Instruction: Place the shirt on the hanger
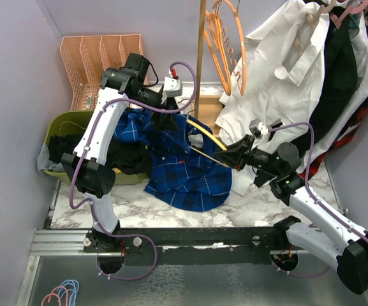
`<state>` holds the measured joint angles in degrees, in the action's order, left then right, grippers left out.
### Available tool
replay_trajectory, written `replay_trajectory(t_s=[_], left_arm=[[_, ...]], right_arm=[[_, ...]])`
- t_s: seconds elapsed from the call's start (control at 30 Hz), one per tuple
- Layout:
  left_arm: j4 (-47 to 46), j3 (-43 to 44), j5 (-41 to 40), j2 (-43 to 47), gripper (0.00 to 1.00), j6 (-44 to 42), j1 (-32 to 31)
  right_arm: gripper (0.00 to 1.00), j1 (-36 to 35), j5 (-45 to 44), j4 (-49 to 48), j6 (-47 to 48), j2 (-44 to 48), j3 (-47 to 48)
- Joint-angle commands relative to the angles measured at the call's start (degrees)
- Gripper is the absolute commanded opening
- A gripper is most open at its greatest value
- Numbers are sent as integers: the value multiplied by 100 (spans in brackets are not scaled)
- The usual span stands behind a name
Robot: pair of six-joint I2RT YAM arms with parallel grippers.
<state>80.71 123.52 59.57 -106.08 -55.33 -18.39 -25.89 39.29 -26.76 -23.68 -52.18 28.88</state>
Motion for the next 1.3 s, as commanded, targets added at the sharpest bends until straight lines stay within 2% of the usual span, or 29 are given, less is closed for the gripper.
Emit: replay_trajectory(t_s=[0.0,0.27,0.33,0.4,0.47,0.6,0.77,0.8,0.87,0.9,0.93,0.97,1.07,1.13,1.27], left_arm=[[86,-69,353,-16,66,-227,-32],[86,-315,365,52,48,-406,-41],[86,-346,365,84,38,-424,-52],[86,-409,364,128,18,-424,-65],[86,-537,333,199,9,-486,-88],[86,-734,257,335,0,-621,-136],[-11,-653,293,404,0,-422,-130],[-103,-610,287,422,0,-269,-131],[-586,-649,191,610,0,223,-130],[-937,-756,127,786,0,535,-136],[-1198,-844,35,992,0,777,-131],[-1421,-899,-57,1153,0,1052,-131],[-1466,-840,-346,1393,0,1227,-131],[-1456,-862,-511,1533,0,1260,-136],[-1739,-1208,-775,1913,0,1537,-133]], right_arm=[[1,-21,305,-302,13,-43,273],[1,-21,297,-339,3,-90,319],[1,-21,285,-354,8,-82,312],[1,-21,290,-364,35,-86,318],[1,-21,280,-369,43,-91,341],[1,-21,263,-477,-17,-147,383],[1,-21,248,-344,106,-263,552],[4,-19,209,-187,173,-279,631],[32,-21,68,296,374,-178,804],[50,-21,-114,552,484,-17,847],[77,-21,-435,762,570,217,837],[98,-21,-903,944,582,485,783],[100,-21,-2147,1221,658,1367,503],[99,-19,-2388,1561,637,1769,435],[99,-17,-2182,2075,344,2589,32]])
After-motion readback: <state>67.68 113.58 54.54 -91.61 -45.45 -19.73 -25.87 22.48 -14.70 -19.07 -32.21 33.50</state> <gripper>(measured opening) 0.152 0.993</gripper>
